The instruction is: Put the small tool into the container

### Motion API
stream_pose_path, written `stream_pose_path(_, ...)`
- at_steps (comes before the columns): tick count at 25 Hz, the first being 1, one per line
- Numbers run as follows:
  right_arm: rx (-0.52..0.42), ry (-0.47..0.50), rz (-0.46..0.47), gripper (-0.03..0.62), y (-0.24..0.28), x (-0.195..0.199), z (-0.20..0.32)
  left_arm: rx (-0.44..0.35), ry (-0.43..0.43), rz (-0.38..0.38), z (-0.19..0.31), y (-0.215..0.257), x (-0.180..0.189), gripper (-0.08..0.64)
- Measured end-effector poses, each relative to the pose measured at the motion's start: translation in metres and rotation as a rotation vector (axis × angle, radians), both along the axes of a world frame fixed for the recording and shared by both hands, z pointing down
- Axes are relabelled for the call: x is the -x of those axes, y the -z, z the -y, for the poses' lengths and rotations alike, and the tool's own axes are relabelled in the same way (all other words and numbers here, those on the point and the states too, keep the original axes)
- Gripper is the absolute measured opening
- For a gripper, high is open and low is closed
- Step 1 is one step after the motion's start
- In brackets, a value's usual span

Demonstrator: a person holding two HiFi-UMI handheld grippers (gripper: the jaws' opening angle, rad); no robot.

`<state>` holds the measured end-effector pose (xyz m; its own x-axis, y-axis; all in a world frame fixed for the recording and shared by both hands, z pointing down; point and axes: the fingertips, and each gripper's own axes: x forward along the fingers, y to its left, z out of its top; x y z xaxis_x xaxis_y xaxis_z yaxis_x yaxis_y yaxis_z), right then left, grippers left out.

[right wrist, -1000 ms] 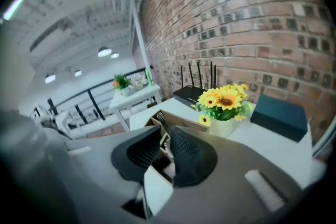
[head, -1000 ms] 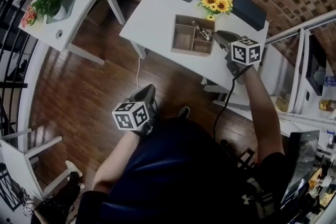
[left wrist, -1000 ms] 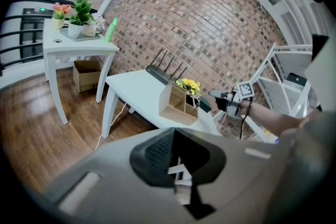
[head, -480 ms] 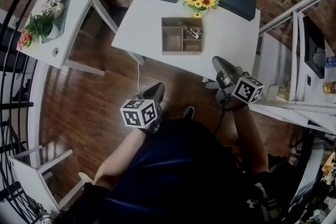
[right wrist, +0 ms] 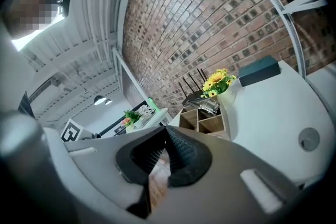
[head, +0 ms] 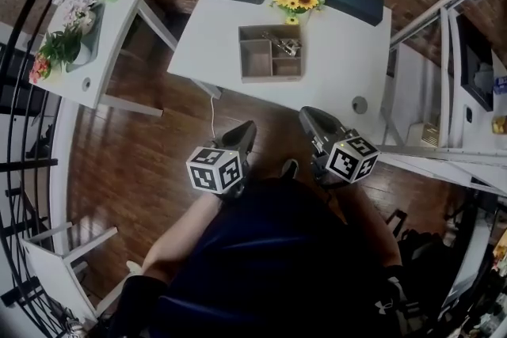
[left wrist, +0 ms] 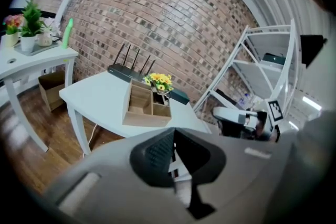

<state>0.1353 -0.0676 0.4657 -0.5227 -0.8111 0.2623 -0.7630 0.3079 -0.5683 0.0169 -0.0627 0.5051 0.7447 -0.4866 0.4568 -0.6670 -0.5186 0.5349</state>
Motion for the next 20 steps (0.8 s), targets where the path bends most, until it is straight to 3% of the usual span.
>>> stream_pose_path(20, -0.037, 0.047, -0.092, 0.011, 0.001, 0.028, -0.003, 0.002, 0.039, -0.006, -0.004, -0.005, 0.021, 0.003)
